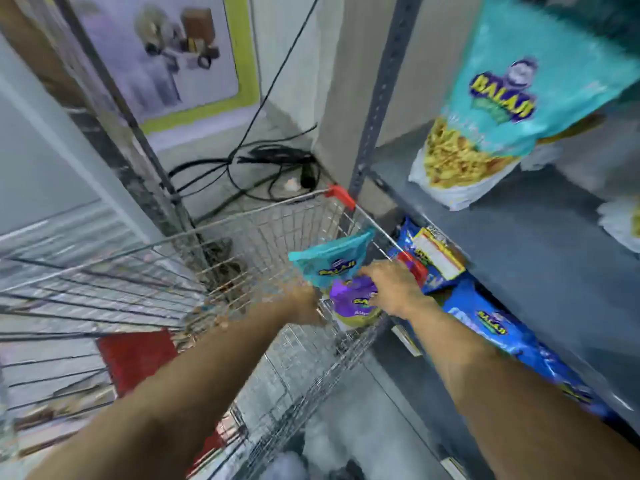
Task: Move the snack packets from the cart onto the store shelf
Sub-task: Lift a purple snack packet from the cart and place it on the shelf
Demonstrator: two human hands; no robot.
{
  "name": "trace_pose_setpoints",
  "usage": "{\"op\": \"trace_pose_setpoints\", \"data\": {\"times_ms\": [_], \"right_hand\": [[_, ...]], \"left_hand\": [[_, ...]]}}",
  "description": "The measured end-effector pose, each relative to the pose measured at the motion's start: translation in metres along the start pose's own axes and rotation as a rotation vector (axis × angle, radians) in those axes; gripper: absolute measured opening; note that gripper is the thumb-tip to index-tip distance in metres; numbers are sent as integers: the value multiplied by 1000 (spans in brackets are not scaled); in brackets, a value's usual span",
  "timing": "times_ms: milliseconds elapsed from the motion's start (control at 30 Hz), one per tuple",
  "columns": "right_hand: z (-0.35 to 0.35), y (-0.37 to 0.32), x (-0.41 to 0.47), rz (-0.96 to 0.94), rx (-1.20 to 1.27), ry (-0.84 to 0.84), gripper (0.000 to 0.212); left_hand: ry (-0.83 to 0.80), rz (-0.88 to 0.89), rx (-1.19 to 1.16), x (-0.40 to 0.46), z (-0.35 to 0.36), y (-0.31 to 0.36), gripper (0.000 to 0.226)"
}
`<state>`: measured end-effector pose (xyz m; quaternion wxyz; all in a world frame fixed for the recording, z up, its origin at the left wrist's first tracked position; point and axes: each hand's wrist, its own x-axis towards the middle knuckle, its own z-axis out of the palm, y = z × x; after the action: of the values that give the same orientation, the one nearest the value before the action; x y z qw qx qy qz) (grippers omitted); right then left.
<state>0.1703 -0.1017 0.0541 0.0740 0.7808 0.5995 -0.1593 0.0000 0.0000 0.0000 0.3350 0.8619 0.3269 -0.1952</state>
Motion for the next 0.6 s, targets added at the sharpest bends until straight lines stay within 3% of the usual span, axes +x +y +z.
{"op": "trace_pose_setpoints", "data": {"times_ms": [133, 200, 267, 333, 467, 533, 600], "right_hand": [[18, 14, 27, 5, -42, -4, 23], [24, 19, 39, -59, -48, 76, 24], [32, 26, 46, -114, -35, 229, 29], [37, 31, 49, -95, 58, 378, 42], [37, 35, 45, 97, 544, 593, 84], [28, 29, 40, 199, 833, 667, 103], [14, 17, 35, 319, 1087, 688, 103]], "left_hand": [[105, -1, -552, 28, 39, 9, 73], [198, -47, -764, 44, 56, 17, 50], [313, -91, -811, 53, 61, 23, 35], [394, -113, -801, 55, 61, 30, 41], [448, -88, -974, 56, 47, 27, 52], [490, -62, -1007, 46, 27, 26, 47], [484, 35, -1095, 31, 0, 28, 38]]}}
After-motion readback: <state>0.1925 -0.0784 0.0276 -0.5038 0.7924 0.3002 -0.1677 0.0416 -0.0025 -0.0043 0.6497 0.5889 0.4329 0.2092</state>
